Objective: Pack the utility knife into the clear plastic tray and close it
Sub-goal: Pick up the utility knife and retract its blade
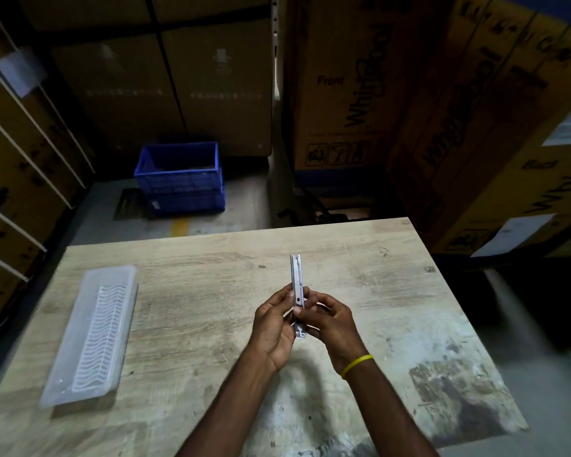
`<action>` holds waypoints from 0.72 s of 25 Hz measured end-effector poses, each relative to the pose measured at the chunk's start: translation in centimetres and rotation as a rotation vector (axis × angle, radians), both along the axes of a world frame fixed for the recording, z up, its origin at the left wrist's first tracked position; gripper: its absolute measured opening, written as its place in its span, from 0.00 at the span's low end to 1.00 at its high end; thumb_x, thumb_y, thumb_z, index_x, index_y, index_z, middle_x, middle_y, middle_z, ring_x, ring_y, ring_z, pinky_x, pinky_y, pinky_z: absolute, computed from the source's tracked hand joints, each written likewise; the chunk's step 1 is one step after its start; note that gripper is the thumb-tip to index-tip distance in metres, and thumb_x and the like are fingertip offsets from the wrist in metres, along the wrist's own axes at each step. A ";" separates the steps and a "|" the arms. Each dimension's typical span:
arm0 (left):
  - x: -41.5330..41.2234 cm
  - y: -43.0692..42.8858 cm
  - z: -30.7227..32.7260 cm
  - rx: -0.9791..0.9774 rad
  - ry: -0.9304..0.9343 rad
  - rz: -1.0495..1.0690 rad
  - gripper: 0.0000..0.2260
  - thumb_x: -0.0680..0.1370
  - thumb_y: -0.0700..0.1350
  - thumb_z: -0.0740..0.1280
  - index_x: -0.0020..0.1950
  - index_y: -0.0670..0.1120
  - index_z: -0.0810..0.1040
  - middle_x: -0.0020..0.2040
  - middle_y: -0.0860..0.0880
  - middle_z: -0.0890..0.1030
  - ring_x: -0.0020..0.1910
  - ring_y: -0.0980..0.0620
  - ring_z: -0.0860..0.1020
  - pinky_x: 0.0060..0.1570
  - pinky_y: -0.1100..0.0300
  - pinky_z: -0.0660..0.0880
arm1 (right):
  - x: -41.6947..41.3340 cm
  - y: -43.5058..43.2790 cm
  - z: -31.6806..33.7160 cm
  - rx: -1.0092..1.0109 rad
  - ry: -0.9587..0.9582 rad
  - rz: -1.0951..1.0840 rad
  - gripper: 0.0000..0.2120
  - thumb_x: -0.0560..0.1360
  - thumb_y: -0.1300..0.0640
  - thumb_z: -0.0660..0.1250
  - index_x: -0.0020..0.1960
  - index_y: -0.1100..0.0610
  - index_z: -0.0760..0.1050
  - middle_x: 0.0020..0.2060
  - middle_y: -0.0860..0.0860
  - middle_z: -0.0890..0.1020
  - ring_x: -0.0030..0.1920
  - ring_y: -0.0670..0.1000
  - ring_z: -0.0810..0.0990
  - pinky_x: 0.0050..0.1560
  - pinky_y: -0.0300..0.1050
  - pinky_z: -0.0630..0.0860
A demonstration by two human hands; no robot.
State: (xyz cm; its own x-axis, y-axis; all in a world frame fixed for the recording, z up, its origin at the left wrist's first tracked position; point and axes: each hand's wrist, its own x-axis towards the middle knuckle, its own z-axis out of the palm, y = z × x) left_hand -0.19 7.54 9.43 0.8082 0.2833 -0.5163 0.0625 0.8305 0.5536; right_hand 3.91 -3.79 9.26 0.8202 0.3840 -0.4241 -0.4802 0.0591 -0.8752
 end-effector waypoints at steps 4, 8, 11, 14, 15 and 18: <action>-0.1 -0.2 0.1 0.037 0.040 0.042 0.07 0.80 0.35 0.66 0.57 0.36 0.81 0.46 0.40 0.87 0.41 0.45 0.87 0.45 0.52 0.84 | -1.1 -0.1 0.2 -0.099 0.061 -0.017 0.21 0.64 0.53 0.82 0.50 0.63 0.82 0.39 0.56 0.84 0.37 0.51 0.83 0.47 0.50 0.78; -0.2 -0.4 0.1 0.067 0.075 0.110 0.04 0.78 0.34 0.70 0.51 0.37 0.82 0.44 0.40 0.86 0.43 0.43 0.86 0.53 0.48 0.83 | -2.0 -0.2 0.7 -0.156 0.185 -0.024 0.17 0.66 0.50 0.80 0.42 0.63 0.83 0.38 0.62 0.86 0.36 0.58 0.85 0.44 0.50 0.80; -0.5 -0.2 0.0 0.136 0.101 0.113 0.03 0.78 0.37 0.71 0.49 0.38 0.82 0.44 0.40 0.87 0.45 0.43 0.86 0.50 0.51 0.83 | -2.2 -0.4 1.0 -0.158 0.191 -0.026 0.14 0.66 0.53 0.80 0.41 0.63 0.82 0.36 0.60 0.84 0.34 0.58 0.82 0.43 0.52 0.81; -0.9 0.5 -0.1 0.235 0.120 0.111 0.03 0.78 0.39 0.71 0.46 0.39 0.83 0.45 0.40 0.88 0.48 0.43 0.86 0.50 0.50 0.82 | -1.9 -1.2 0.6 -0.172 0.180 -0.067 0.17 0.66 0.55 0.81 0.46 0.66 0.82 0.36 0.58 0.84 0.33 0.58 0.82 0.47 0.57 0.83; -1.1 0.7 -0.2 0.262 0.128 0.115 0.04 0.78 0.39 0.71 0.46 0.39 0.83 0.45 0.40 0.88 0.48 0.43 0.86 0.50 0.50 0.82 | -1.8 -1.5 0.6 -0.178 0.178 -0.085 0.17 0.66 0.56 0.81 0.47 0.67 0.82 0.37 0.58 0.84 0.34 0.58 0.82 0.48 0.57 0.83; -1.9 1.9 -0.4 0.327 0.163 0.111 0.04 0.78 0.39 0.71 0.47 0.39 0.84 0.45 0.40 0.88 0.47 0.43 0.86 0.47 0.53 0.84 | -1.2 -2.1 0.4 -0.170 0.157 -0.139 0.15 0.67 0.60 0.80 0.49 0.68 0.82 0.38 0.58 0.83 0.33 0.58 0.81 0.46 0.54 0.83</action>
